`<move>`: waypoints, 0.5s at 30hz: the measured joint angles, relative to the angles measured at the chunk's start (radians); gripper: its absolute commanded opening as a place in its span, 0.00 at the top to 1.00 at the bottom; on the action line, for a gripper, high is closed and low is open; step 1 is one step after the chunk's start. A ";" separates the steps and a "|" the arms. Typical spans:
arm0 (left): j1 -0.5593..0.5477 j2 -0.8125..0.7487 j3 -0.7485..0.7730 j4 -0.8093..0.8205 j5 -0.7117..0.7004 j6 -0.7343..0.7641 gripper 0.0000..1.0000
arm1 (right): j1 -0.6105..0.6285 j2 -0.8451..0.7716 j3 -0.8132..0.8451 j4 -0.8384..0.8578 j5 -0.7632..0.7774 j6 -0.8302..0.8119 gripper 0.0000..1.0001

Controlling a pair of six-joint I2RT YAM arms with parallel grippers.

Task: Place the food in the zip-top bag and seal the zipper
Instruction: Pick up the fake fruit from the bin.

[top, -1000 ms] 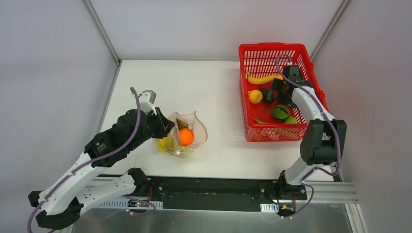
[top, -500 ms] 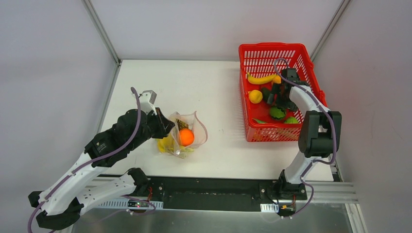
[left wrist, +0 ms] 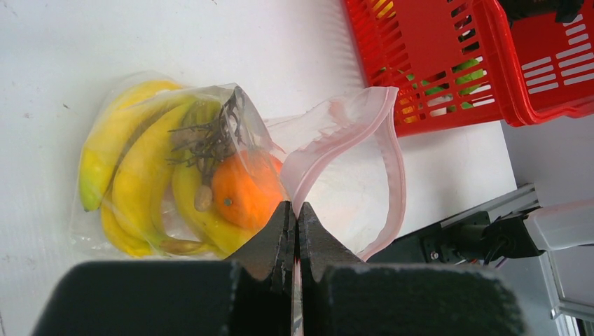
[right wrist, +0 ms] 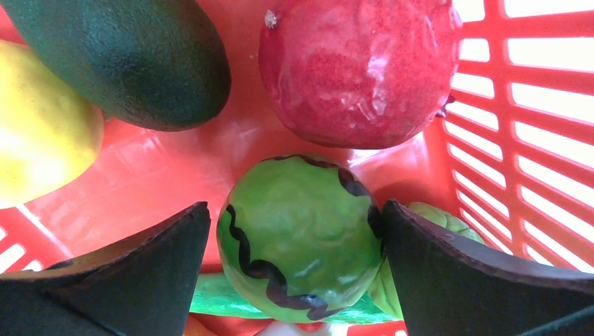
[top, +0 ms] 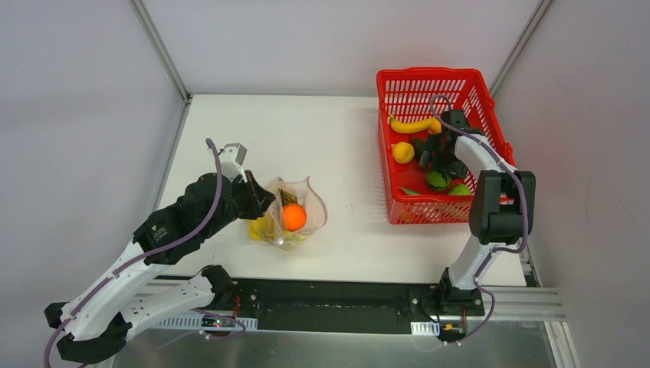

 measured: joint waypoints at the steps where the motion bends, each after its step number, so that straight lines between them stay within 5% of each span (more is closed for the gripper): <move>1: 0.000 0.000 0.000 0.000 0.000 0.000 1.00 | 0.000 0.000 0.000 0.000 -0.002 0.000 0.05; 9: 0.000 -0.002 -0.001 -0.002 0.000 0.000 1.00 | 0.000 0.029 0.000 0.000 -0.013 0.005 0.22; 15: 0.000 -0.024 -0.020 0.000 -0.005 0.000 1.00 | -0.011 0.004 -0.024 0.026 -0.048 0.011 0.47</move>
